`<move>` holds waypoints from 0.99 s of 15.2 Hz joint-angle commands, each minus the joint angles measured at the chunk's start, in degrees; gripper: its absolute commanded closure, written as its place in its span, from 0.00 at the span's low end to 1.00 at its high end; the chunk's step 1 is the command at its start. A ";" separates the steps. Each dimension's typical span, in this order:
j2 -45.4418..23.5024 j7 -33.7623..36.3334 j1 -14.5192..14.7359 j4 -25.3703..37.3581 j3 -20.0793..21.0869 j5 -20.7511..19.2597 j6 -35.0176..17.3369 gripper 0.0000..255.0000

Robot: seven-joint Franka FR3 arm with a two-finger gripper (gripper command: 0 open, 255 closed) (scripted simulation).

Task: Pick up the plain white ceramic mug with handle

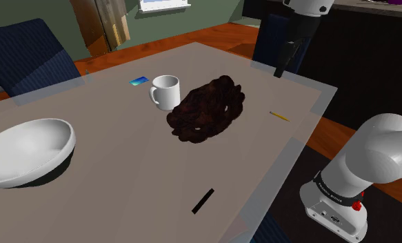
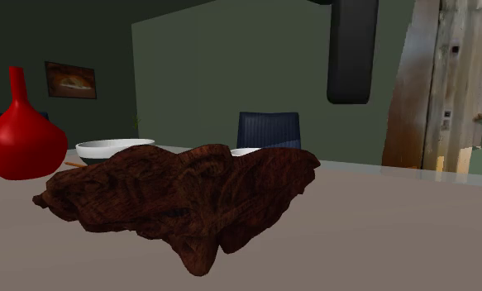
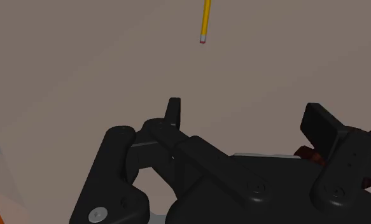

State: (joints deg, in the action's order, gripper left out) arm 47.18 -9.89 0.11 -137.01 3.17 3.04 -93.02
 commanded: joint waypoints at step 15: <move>-30.69 15.69 0.26 20.93 11.70 1.27 -7.56 0.00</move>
State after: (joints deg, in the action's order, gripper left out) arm 18.62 4.63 0.38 -117.65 14.19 4.57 -100.22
